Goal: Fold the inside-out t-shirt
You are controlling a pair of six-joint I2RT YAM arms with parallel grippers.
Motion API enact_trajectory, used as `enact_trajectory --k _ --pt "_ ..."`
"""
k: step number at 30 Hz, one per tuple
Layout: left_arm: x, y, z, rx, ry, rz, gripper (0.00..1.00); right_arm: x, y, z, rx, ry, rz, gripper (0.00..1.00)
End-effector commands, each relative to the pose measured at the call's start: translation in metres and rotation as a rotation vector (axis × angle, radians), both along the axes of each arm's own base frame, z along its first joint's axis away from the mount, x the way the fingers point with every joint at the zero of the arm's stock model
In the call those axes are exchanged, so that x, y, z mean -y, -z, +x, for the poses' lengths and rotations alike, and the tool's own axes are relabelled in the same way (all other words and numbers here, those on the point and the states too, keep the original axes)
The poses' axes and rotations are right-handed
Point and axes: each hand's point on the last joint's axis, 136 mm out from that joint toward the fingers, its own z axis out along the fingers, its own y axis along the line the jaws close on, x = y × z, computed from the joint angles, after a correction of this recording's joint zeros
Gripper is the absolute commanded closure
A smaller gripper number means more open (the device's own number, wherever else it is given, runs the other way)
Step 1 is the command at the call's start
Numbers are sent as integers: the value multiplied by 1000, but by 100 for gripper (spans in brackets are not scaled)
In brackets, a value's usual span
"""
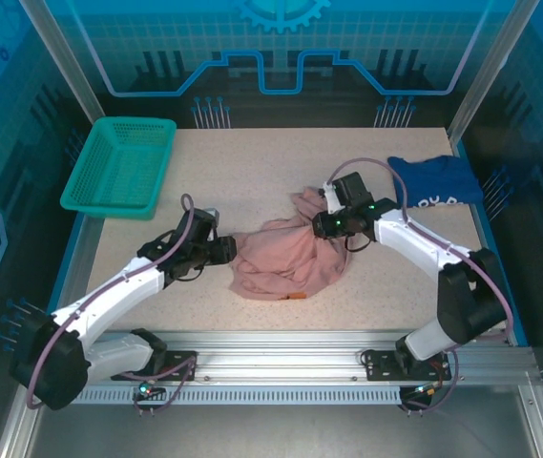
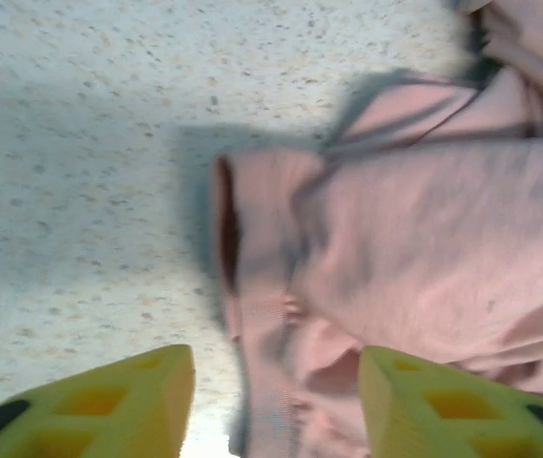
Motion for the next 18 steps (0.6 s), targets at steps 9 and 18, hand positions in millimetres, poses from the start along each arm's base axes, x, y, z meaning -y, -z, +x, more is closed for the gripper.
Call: enact_trajectory --k 9,18 --pt "127 -6 -15 158 412 2 34 12 -7 -65 48 -43 -153 44" --pt "183 51 10 81 527 51 34 10 31 -68 5 55 -98 39"
